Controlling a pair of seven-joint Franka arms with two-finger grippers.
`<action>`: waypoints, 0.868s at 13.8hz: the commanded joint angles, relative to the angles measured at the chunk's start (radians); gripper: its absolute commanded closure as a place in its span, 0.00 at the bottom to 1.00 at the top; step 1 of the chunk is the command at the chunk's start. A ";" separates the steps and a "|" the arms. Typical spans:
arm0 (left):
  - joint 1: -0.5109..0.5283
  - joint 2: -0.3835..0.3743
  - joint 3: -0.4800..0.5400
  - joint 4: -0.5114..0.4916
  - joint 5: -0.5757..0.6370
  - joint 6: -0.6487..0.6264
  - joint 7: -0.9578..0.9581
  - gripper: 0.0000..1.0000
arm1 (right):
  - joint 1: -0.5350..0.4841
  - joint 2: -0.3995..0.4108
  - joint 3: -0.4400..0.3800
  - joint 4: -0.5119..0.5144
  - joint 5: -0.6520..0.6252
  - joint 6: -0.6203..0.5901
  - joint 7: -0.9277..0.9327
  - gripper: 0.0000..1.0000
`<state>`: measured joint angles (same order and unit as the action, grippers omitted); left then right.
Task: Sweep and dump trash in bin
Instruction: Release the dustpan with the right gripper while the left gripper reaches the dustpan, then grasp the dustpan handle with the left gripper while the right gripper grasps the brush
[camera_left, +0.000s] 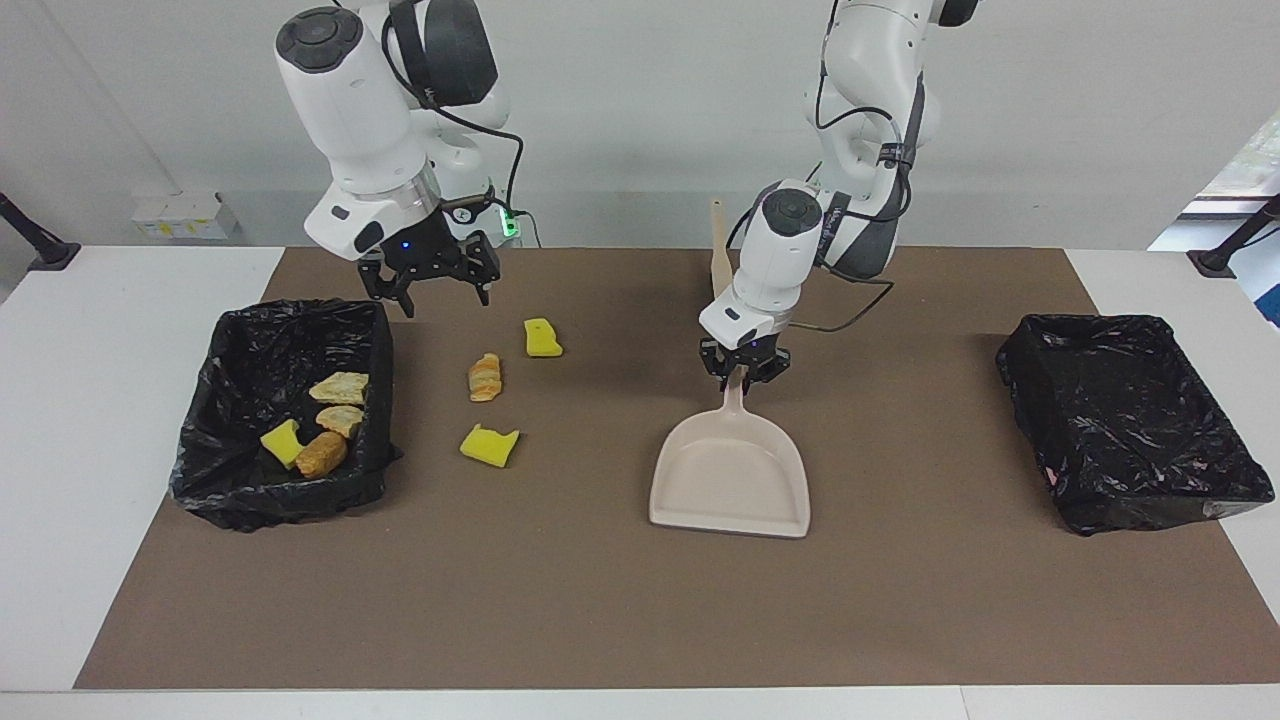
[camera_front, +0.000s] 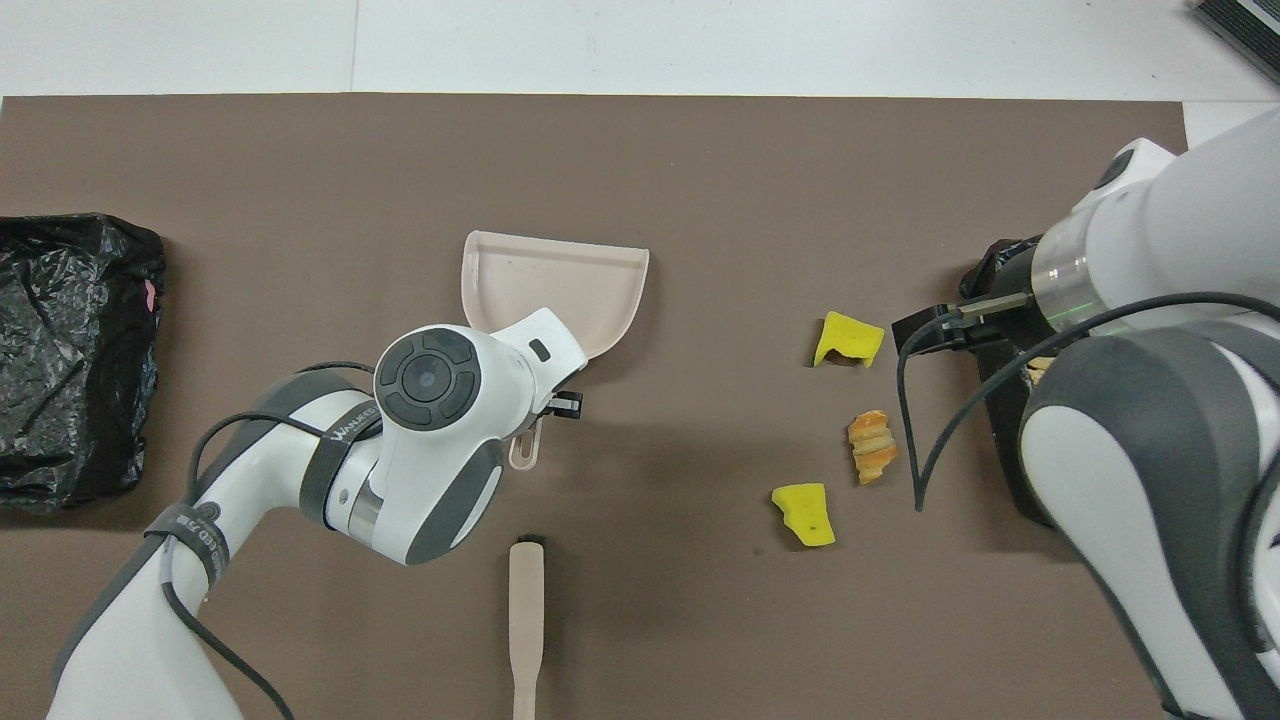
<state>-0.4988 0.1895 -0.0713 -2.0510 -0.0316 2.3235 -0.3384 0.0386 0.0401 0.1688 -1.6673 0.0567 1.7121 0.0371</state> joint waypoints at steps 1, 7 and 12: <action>-0.011 0.001 0.018 0.047 0.009 -0.067 0.068 1.00 | 0.030 -0.032 0.005 -0.064 0.023 0.053 -0.016 0.00; 0.034 -0.015 0.027 0.109 0.142 -0.202 0.440 1.00 | 0.121 -0.031 0.005 -0.138 0.023 0.105 0.065 0.04; 0.075 -0.015 0.027 0.109 0.142 -0.236 0.648 1.00 | 0.315 -0.003 0.005 -0.221 0.023 0.253 0.309 0.05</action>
<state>-0.4384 0.1855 -0.0400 -1.9475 0.0921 2.1192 0.2476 0.2901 0.0414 0.1754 -1.8366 0.0603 1.8970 0.2594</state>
